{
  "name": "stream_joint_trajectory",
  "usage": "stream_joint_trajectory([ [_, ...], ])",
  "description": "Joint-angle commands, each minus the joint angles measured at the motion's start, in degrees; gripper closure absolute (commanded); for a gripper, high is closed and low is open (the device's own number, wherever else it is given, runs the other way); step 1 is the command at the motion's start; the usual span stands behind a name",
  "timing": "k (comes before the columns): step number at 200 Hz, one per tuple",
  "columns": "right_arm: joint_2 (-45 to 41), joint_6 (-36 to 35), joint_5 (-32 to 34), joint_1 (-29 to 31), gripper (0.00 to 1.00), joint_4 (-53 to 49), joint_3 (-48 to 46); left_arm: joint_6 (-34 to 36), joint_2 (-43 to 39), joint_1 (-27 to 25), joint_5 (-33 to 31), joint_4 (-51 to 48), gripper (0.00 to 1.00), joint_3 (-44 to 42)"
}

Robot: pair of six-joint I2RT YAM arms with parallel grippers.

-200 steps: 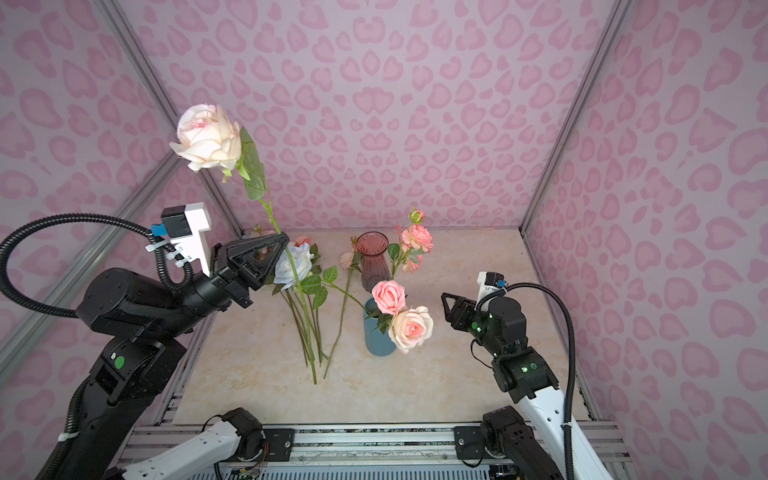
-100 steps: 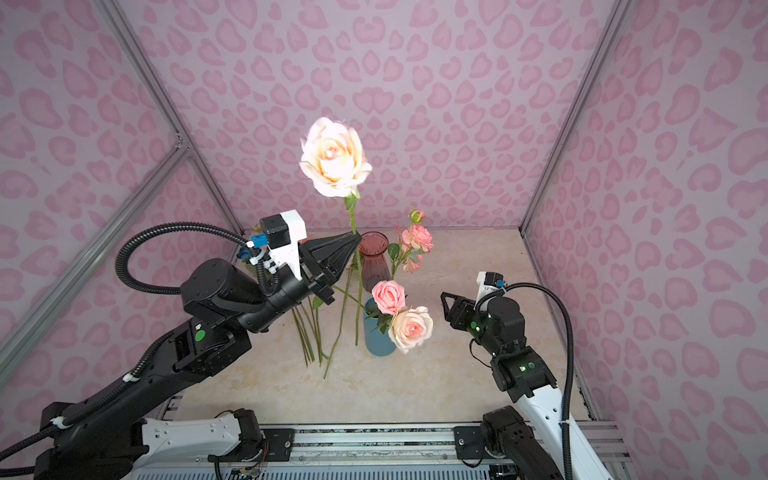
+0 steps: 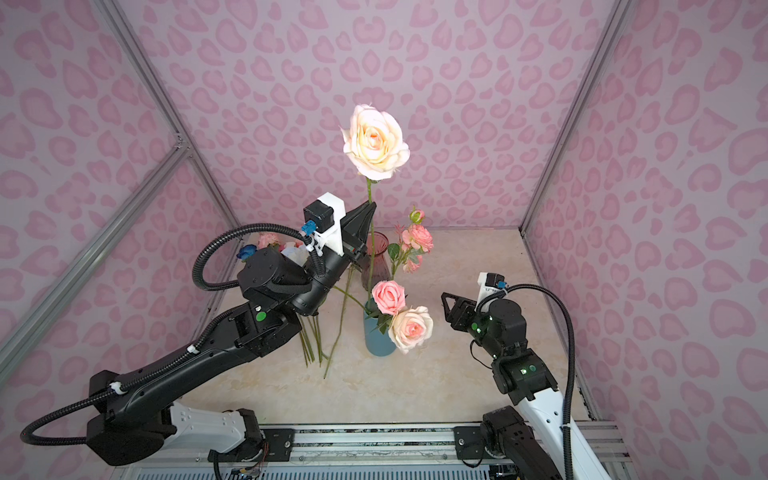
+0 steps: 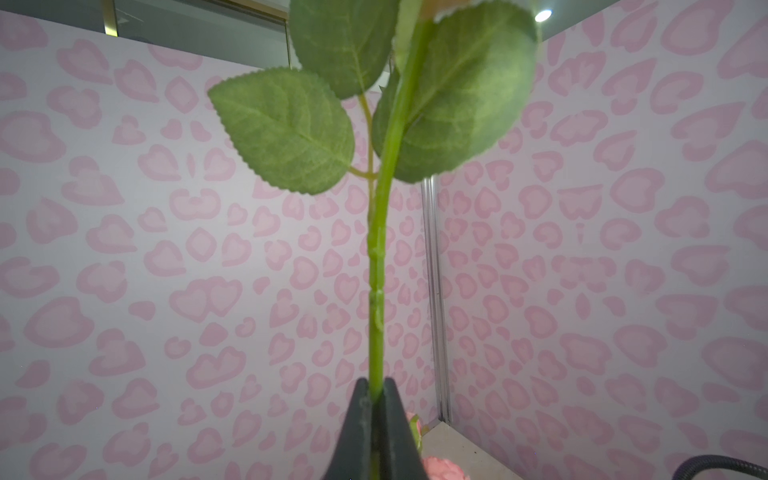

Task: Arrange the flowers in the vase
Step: 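Lower the cream rose stem into the teal vase, then open the left gripper and draw it back from the vase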

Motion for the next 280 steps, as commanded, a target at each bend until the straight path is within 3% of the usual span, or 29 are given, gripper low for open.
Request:
stream_joint_trajectory([
  [1, -0.6, -0.4, 0.1, 0.1, 0.42, 0.6, -0.2, -0.7, 0.8, 0.7, -2.4, 5.3, 0.97, -1.3],
  [86, -1.5, -0.8, 0.1, 0.1, 0.41, -0.6, -0.7, -7.8, 2.4, 3.6, -5.7, 9.1, 0.96, -10.0],
  [95, -1.5, -0.7, 0.1, 0.0, 0.41, -0.7, -0.7, -8.3, 2.9, 3.6, -6.0, 8.1, 0.92, -9.9],
  [112, -1.4, -0.7, 0.0, 0.1, 0.41, -0.8, -0.8, -9.0, 3.4, 3.6, -6.3, 7.0, 0.76, -10.2],
  [135, -1.3, -0.8, 0.0, 0.1, 0.41, -0.9, -0.7, -9.9, 3.2, 3.7, -6.8, 5.8, 0.65, -10.4],
  [152, -1.2, -0.8, -0.2, 0.1, 0.41, -0.9, -0.5, -10.5, 3.2, 3.6, -6.9, 4.1, 0.46, -9.7],
  [164, -0.9, -0.8, -0.3, 0.1, 0.41, -0.7, -0.5, -11.0, 3.1, 3.7, -6.4, 2.4, 0.41, -9.1],
  [185, -0.9, -0.9, -0.3, 0.1, 0.41, -0.7, -0.5, -12.1, 1.6, 3.7, -6.4, 0.6, 0.39, -8.9],
  [212, -0.8, -0.4, -0.5, 0.0, 0.41, 0.1, -0.8, -13.2, -0.6, 3.6, -5.0, 0.5, 0.50, -10.1],
  [249, -0.1, -0.1, -1.3, 0.2, 0.41, 0.9, -0.2, -15.7, -3.3, 3.5, -2.2, 0.5, 0.49, -11.0],
  [280, 0.7, -0.4, -1.2, 0.3, 0.41, -1.0, 1.6, -15.8, -4.5, 3.5, 0.1, -3.9, 0.45, -5.4],
])
